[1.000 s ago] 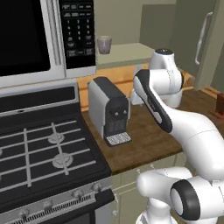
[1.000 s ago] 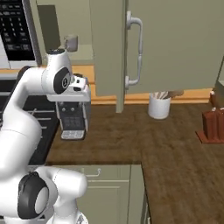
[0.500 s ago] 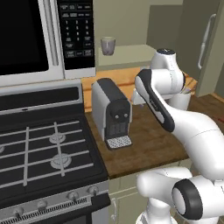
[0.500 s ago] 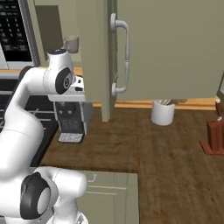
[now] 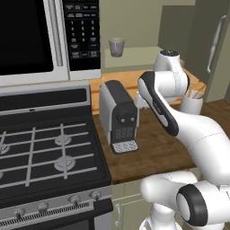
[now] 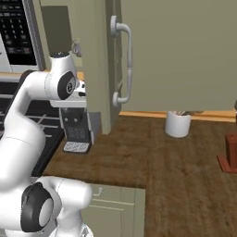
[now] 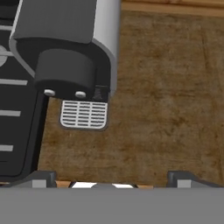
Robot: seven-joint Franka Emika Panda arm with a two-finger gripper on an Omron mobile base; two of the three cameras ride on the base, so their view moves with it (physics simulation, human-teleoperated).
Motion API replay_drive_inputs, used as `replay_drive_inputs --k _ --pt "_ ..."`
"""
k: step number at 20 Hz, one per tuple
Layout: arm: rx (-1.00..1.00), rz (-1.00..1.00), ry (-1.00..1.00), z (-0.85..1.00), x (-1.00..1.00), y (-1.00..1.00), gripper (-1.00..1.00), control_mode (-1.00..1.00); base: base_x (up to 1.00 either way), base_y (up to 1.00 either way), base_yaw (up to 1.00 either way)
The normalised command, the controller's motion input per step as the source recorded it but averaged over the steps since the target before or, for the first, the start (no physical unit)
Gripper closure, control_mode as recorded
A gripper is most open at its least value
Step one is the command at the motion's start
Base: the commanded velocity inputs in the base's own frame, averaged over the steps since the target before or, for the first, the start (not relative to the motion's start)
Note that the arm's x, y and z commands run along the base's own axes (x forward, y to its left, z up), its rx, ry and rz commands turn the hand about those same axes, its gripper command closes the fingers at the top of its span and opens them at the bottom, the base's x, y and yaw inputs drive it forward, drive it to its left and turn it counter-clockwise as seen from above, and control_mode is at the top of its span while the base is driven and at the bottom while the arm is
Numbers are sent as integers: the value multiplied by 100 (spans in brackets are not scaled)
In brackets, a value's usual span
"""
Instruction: Gather all objects into one cabinet and sort the glasses and bowls to opposite sides.
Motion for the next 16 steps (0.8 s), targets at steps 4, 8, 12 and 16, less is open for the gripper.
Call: replay_drive_inputs --k 4,8,12,16 --pt "0 0 0 0 0 0 -100 100 100 4 12" --pt "0 0 0 0 0 0 -100 100 100 21 10" --pt "0 0 0 0 0 0 -100 100 90 26 8" --pt "-8 7 -5 0 49 25 -100 -100 0 0 0"
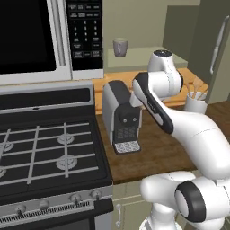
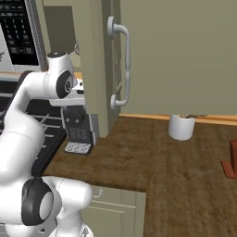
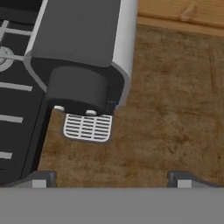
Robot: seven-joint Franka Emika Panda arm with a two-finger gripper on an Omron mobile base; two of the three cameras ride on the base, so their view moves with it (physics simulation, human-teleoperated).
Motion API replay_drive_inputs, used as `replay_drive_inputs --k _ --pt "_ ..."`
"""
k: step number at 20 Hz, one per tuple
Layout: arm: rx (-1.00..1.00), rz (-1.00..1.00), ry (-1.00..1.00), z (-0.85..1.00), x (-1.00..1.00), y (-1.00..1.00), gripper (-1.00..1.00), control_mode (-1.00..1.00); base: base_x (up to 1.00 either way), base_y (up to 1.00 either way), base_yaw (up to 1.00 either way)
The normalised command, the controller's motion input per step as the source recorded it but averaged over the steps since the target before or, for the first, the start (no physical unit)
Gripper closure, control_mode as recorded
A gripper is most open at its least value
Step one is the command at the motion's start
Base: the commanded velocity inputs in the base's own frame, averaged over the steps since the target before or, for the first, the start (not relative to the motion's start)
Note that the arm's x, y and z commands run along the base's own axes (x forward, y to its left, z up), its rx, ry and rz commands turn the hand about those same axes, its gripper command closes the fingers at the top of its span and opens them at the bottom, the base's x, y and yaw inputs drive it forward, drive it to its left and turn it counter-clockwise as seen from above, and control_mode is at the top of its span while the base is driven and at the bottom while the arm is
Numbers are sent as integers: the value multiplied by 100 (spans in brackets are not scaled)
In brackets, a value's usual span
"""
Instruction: Gather all objects into one cabinet and sort the glasses and bowls to opposite sides.
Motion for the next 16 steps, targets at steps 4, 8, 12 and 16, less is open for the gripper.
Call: replay_drive_inputs --k 4,8,12,16 --pt "-12 4 -10 3 29 35 -100 -100 0 0 0" --pt "-10 2 -13 11 12 29 -100 -100 0 0 0" --pt "-2 2 -16 31 0 27 -100 -100 0 0 0" --pt "4 1 -12 52 0 2 -100 -100 0 0 0"
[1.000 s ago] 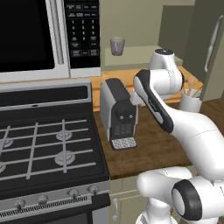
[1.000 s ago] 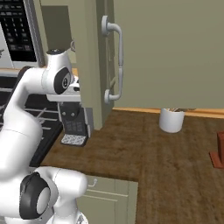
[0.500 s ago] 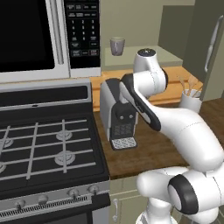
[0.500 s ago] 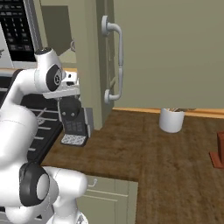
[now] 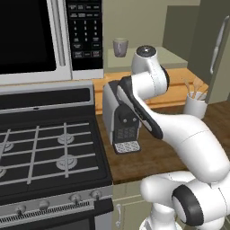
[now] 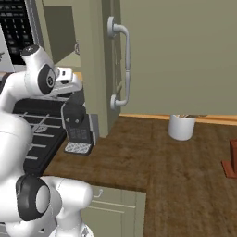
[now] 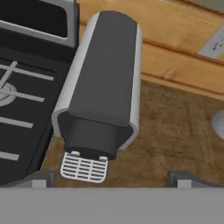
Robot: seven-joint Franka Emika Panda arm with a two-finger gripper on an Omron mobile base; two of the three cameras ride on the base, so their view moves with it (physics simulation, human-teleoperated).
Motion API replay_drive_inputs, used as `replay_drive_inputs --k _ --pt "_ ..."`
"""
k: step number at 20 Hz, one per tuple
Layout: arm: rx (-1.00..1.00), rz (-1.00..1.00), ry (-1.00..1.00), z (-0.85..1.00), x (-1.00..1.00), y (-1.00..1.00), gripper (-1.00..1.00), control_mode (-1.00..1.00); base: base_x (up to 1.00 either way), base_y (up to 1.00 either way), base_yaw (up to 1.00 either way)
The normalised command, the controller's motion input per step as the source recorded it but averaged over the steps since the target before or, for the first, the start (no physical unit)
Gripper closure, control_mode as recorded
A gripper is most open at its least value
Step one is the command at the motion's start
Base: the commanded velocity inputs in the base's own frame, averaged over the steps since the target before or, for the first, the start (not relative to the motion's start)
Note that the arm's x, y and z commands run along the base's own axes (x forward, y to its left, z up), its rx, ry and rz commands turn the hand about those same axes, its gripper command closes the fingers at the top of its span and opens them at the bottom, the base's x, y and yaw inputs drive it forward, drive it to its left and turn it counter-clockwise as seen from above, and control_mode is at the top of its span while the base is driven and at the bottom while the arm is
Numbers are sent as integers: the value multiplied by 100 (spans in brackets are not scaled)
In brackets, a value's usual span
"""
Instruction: Gather all objects into one cabinet and sort the glasses and bowls to opposite sides.
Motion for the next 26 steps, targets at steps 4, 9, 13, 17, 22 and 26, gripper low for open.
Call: replay_drive_inputs --k 4,9,13,17,22,26 --pt "4 0 -13 49 4 0 -100 -100 0 0 0" --pt "1 0 -16 42 12 1 -100 -100 0 0 0" --pt "-3 0 -23 21 18 3 -100 -100 0 0 0" --pt "-1 0 -24 13 22 1 -100 -100 0 0 0" --pt "1 2 -17 19 33 0 -100 -100 0 0 0" --pt "7 4 -8 65 5 -1 -100 -100 0 0 0"
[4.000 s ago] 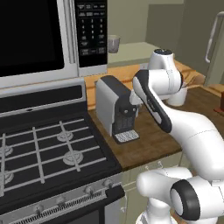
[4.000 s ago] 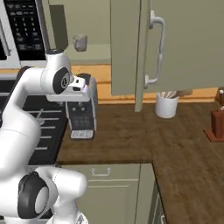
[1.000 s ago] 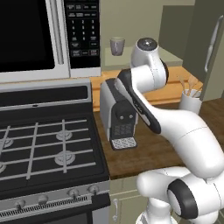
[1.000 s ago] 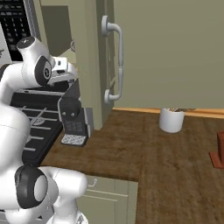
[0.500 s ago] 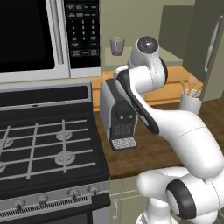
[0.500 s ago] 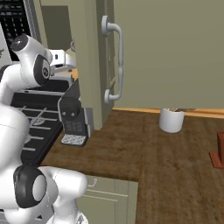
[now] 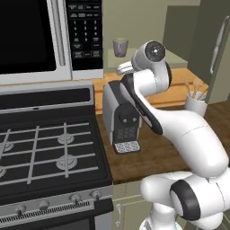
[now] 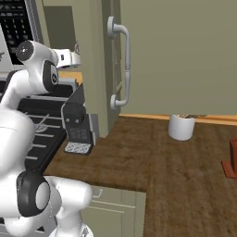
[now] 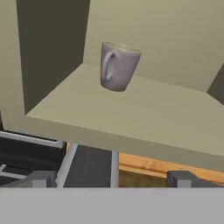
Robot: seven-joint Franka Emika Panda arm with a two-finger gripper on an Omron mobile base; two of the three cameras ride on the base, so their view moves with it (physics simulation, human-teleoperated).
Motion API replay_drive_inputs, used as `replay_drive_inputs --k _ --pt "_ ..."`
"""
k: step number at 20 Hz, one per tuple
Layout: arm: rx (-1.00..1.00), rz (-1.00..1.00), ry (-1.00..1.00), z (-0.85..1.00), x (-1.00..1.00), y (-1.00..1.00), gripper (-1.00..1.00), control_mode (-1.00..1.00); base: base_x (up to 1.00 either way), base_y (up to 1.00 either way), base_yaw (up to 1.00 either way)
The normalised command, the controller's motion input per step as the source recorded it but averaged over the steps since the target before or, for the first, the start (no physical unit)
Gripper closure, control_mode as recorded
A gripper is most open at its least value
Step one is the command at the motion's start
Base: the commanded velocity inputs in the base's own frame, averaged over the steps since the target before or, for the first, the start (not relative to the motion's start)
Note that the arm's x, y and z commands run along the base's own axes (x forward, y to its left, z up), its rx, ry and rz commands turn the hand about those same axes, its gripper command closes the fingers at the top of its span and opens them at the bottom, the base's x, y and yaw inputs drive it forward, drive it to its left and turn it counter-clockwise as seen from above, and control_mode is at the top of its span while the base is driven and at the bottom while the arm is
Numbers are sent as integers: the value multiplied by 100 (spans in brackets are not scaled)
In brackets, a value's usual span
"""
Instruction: Gather all objects into one cabinet and sort the glasses and bowls to opposite sides.
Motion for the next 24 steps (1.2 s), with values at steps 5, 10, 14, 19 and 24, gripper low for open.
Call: replay_drive_inputs --k 5,10,14,19,24 --pt "2 6 0 63 1 0 -100 -100 0 0 0" --pt "0 4 -1 29 19 0 -100 -100 0 0 0" --pt "-7 10 -9 0 37 0 -100 -100 0 0 0" --pt "-6 7 -6 0 36 0 -100 -100 0 0 0" --pt "-5 2 -3 0 31 0 -100 -100 0 0 0"
